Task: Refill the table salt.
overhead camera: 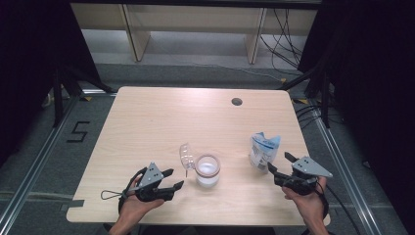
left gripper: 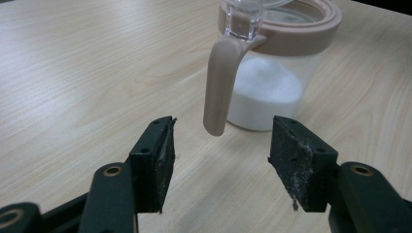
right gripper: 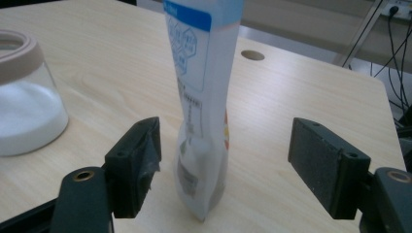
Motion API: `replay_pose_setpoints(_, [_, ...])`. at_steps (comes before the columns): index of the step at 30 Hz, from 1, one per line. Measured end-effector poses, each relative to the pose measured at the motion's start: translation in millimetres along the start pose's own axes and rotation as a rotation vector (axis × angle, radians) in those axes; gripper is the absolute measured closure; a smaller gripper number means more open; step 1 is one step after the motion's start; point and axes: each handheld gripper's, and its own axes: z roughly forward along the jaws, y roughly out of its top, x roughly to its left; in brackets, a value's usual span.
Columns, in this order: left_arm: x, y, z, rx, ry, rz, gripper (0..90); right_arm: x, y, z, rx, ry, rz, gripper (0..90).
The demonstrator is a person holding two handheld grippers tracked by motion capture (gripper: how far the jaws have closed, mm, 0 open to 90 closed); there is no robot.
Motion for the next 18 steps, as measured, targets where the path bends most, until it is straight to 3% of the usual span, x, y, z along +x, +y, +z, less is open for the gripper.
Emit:
replay_pose_setpoints(6, [-0.6, 4.5, -3.3, -0.022, -0.006, 0.012, 48.8, 6.3, -3.5, -7.0, 0.022, 0.001, 0.001, 28.1])
replay_pose_setpoints(8, [-1.4, 6.9, -5.3, -0.051, 0.011, 0.016, 52.1, 6.8, -5.5, -9.5, 0.044, 0.015, -0.028, 28.0])
replay_pose_setpoints(9, [-1.4, 7.8, -6.5, -0.052, 0.016, 0.017, 53.8, 9.3, -6.3, -11.2, 0.051, 0.014, -0.007, 27.9])
replay_pose_setpoints(10, [-1.3, 8.4, -6.9, -0.068, 0.016, 0.015, 55.3, 7.4, -6.6, -11.1, 0.035, 0.018, -0.034, 27.8])
replay_pose_setpoints(14, [-1.4, 12.2, -10.5, -0.096, 0.022, 0.025, 64.3, 11.4, -9.1, -16.8, 0.067, 0.033, -0.004, 27.7])
replay_pose_setpoints(16, [-1.2, 13.0, -11.0, -0.100, 0.017, 0.031, 68.8, 9.5, -10.4, -16.5, 0.047, 0.034, -0.039, 27.6])
replay_pose_setpoints(18, [-2.7, 15.9, -11.0, -0.112, 0.009, 0.035, 71.5, 11.3, -11.8, -18.8, 0.069, 0.045, -0.014, 27.6])
